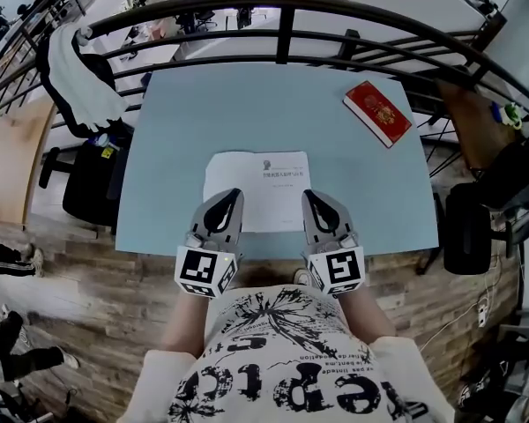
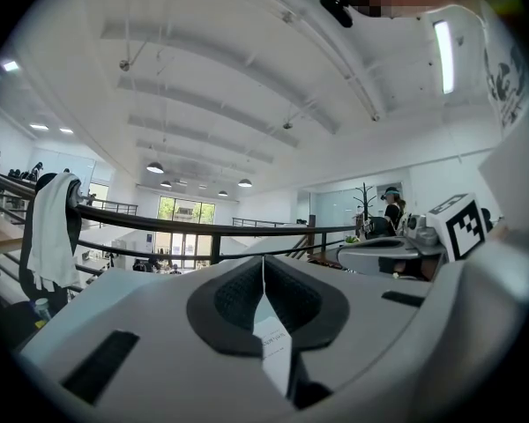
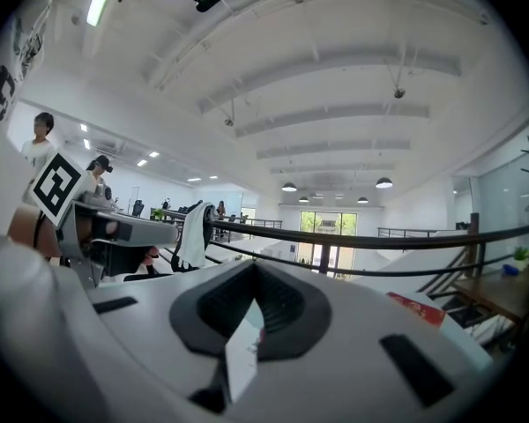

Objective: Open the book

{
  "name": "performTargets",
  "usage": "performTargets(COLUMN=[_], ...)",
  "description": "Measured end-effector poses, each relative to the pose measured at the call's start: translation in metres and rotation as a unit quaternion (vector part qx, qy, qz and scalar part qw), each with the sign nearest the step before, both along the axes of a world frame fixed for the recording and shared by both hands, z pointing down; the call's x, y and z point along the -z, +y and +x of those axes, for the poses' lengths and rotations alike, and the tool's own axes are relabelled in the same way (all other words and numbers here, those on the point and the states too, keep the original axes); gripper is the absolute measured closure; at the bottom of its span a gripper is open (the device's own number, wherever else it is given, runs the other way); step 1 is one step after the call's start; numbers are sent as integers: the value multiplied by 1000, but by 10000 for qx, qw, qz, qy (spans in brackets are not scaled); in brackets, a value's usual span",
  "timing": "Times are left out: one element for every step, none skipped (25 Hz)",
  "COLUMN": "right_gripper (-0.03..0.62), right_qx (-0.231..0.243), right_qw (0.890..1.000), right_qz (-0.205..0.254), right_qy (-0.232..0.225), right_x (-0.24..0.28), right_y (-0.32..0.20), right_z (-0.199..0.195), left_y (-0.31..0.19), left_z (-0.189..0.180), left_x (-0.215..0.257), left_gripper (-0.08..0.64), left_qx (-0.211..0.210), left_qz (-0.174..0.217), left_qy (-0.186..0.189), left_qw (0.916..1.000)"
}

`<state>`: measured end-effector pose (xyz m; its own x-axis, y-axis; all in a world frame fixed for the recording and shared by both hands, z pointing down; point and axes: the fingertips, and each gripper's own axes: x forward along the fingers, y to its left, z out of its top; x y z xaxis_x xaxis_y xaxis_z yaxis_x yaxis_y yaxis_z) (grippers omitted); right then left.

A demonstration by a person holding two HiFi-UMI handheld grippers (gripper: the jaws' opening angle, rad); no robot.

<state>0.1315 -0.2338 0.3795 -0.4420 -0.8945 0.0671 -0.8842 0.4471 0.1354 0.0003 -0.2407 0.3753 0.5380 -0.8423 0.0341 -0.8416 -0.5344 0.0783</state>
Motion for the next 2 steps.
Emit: performTargets(right_gripper=[583, 583], right_qx=[9, 18], right_qw=[10000, 10000], right_qz=[3, 5], right_qy=[-1, -2], right_x=[0, 0], right_y=[0, 0], right_z=[-1, -3], left_y=[0, 0], left_z=[-1, -3], left_x=[0, 0], left_gripper=[538, 538], left_qx=[8, 16], left_qz=[-4, -8], left_qy=[1, 2], left_qw=[10000, 10000])
